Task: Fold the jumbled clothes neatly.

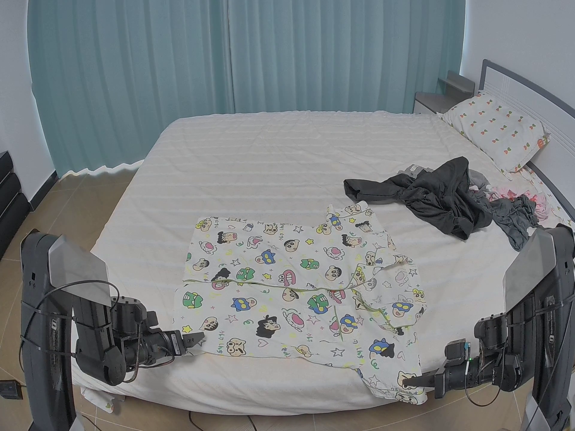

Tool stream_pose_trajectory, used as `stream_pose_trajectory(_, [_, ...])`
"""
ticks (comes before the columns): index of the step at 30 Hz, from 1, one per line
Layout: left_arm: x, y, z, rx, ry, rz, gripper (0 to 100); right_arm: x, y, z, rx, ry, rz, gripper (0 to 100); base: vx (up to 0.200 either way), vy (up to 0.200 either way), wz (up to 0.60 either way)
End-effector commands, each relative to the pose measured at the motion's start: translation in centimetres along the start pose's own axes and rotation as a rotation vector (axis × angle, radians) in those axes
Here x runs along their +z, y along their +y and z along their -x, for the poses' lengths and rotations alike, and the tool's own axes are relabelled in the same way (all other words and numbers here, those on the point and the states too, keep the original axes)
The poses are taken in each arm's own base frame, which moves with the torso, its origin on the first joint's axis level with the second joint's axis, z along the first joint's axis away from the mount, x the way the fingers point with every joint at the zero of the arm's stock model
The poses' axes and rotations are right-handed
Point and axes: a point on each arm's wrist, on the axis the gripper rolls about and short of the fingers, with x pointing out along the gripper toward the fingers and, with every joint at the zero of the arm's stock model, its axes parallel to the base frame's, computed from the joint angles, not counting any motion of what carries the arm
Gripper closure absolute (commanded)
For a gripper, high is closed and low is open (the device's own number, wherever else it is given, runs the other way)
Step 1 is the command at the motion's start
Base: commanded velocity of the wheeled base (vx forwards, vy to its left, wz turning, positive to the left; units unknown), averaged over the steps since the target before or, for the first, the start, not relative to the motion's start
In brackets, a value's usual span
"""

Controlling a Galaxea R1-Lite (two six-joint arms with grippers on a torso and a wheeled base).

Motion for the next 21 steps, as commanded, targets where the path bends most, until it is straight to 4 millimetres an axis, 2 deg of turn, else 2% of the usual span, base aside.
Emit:
stream_pose_trajectory(1, [0.34,-0.19,-0.52,-0.009,-0.006,-0.023,0,0.14,0.07,-0.11,-0.001,-0.005,0.013,100,0.0,0.0,0.0])
stream_pose_trajectory(9, [0.41,-0.65,-1.12,-0.017,0.01,-0.078,0,0.12,0.08,-0.1,-0.007,-0.003,0.012,100,0.0,0.0,0.0])
stream_pose_trajectory(10, [0.41,-0.65,-1.12,-0.017,0.01,-0.078,100,0.12,0.08,-0.1,-0.007,-0.003,0.012,100,0.0,0.0,0.0])
stream_pose_trajectory(21, [0.14,-0.52,-0.24,-0.003,0.022,-0.063,100,0.35,-0.1,-0.31,-0.064,-0.008,0.02,100,0.0,0.0,0.0])
